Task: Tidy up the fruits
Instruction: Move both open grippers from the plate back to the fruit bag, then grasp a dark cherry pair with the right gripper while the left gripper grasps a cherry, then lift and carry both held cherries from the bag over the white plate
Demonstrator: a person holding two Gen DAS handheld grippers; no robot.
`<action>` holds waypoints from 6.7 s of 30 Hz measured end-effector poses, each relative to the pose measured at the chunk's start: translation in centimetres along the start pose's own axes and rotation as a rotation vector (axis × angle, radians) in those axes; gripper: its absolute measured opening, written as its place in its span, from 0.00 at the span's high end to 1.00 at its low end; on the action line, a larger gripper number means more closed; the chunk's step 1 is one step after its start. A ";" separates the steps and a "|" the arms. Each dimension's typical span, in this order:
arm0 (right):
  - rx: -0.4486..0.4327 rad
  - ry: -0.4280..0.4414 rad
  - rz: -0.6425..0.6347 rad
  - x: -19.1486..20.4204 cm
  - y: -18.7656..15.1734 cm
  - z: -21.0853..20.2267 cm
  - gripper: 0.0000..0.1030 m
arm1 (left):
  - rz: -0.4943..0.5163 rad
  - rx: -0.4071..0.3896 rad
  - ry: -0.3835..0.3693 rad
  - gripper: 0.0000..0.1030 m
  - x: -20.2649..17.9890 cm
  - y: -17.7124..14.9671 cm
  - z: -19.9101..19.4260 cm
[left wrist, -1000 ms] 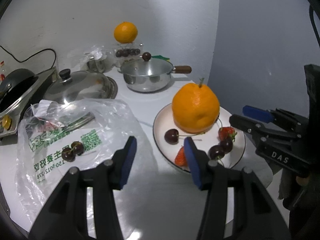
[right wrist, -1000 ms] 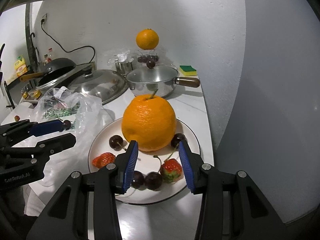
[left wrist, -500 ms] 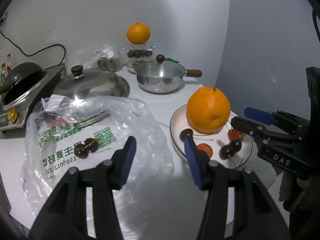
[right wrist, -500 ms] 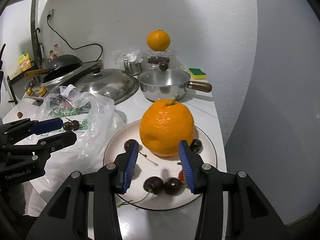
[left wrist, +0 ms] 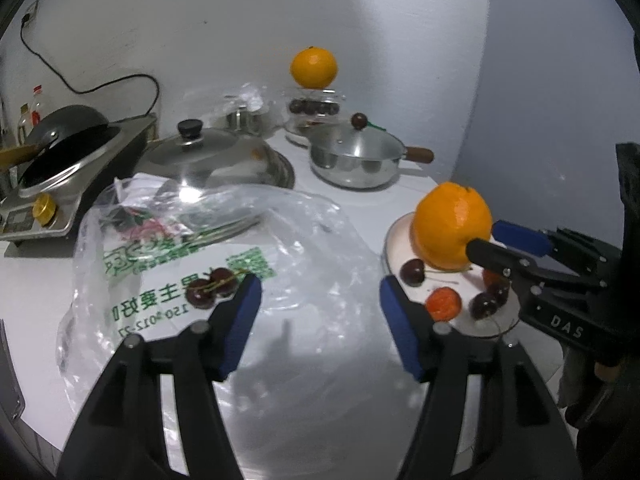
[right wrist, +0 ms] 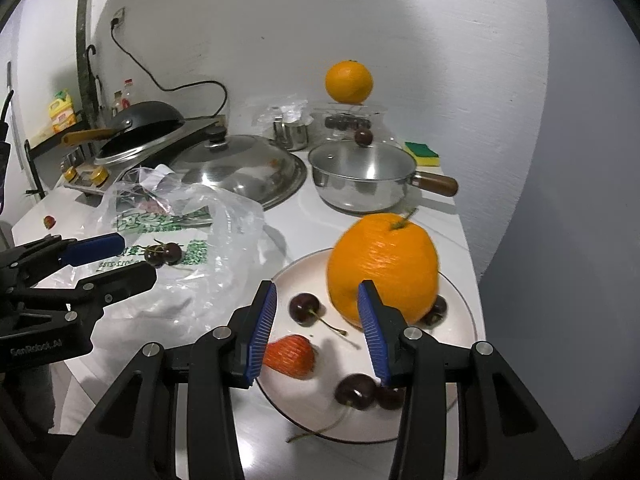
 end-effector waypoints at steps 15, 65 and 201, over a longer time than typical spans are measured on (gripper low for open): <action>0.003 0.068 -0.050 4.6 1.8 2.1 0.57 | -0.056 -0.001 0.050 0.39 4.6 -0.3 -0.6; 0.175 0.236 -0.239 16.2 2.7 12.6 0.57 | -0.221 0.069 0.124 0.39 15.3 -2.4 2.6; 0.047 0.143 -0.011 4.6 1.7 2.7 0.73 | 0.129 0.099 -0.037 0.71 2.5 1.9 2.4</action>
Point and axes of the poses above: each gripper's, at about its wrist camera, not at the fingertips, and z roughly the way its jaws point, x to its left, y to its top, the point moved 1 cm from there along z, roughly the way its jaws point, and after that the axes turned 6 degrees about -y, right-handed, at the moved point
